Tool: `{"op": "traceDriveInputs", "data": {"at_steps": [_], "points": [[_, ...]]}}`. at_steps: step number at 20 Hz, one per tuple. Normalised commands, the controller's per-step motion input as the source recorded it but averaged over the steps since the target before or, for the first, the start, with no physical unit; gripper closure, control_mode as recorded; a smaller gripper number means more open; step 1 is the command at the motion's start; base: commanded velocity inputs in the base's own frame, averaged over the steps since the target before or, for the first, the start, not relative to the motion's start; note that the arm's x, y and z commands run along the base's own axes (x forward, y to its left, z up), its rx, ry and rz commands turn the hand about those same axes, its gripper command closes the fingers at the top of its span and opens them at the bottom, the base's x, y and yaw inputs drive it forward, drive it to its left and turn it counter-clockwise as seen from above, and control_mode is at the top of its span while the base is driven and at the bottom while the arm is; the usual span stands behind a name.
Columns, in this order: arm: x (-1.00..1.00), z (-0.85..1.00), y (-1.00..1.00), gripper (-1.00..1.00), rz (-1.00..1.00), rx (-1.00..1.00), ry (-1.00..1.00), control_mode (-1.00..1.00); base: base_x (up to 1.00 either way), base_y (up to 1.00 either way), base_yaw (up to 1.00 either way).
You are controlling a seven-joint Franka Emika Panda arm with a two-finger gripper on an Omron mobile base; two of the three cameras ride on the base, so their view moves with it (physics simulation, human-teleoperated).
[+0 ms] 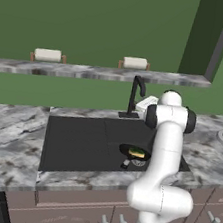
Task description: Pick the pan and sponge and place them into the sink. Then turn on the water.
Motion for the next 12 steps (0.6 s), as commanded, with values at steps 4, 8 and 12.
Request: {"op": "traceDriveInputs", "data": {"at_steps": [4, 8, 12], "points": [[0.38, -0.13, -0.26, -1.0, 0.0, 0.0, 0.0, -1.0, 0.0, 0.0, 0.0], [0.37, -0.13, -0.26, 1.0, 0.0, 0.0, 0.0, -1.0, 0.0, 0.0, 0.0], [0.38, -0.09, -0.38, 1.0, 0.0, 0.0, 0.0, -1.0, 0.0, 0.0, 0.0]]}}
